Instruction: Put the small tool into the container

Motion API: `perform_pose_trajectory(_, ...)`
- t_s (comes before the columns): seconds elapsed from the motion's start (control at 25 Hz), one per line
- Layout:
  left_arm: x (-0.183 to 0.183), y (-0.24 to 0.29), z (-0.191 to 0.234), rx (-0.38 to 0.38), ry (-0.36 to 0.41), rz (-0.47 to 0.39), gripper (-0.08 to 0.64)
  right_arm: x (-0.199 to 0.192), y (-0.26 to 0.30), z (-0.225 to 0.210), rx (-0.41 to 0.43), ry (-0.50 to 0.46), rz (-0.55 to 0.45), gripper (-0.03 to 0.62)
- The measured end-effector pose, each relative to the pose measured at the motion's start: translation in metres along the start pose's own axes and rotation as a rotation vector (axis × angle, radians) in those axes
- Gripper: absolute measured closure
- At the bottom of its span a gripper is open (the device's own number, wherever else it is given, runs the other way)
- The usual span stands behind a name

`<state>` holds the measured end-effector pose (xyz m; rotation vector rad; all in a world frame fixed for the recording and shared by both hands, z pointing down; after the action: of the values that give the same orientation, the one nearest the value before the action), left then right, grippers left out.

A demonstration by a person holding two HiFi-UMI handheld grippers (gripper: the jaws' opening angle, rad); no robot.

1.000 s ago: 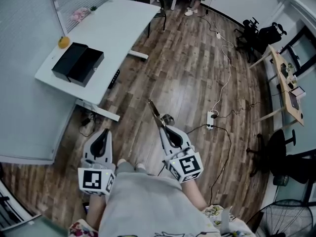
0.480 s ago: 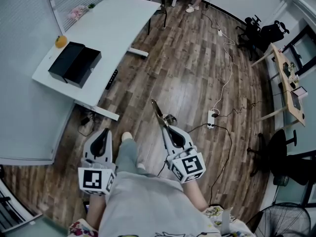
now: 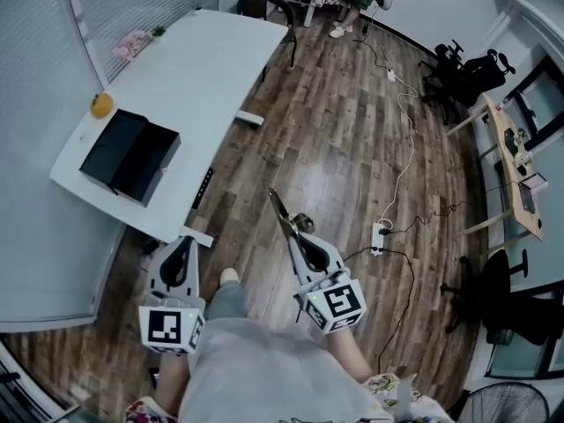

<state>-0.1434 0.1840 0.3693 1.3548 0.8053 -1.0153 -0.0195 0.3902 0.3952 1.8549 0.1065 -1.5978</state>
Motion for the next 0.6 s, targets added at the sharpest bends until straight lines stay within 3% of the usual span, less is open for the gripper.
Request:
perform_pose_trajectory(0.16,0.023,0.032,0.032,0.003,-0.002,-0.011,0.548,0.025,0.040,-0.010,-0.002,0.000,-0.003,0.586)
perform_pose_trajectory(0.6,0.042,0.090,0.105,0.034,-0.029,0.001,0.548,0.061,0.131,-0.022,0.016,-0.009,0.022,0.586)
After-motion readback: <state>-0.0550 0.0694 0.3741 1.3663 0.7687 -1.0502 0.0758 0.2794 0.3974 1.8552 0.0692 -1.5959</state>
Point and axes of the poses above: the fingertips, and each gripper's own axes: y forward along the fingers, z to its left, x out of its top, the point moved 5 cm from there along -y, backward along the fingers, and after that the axes turned 15 degrees about z, right-handed, at the moved point
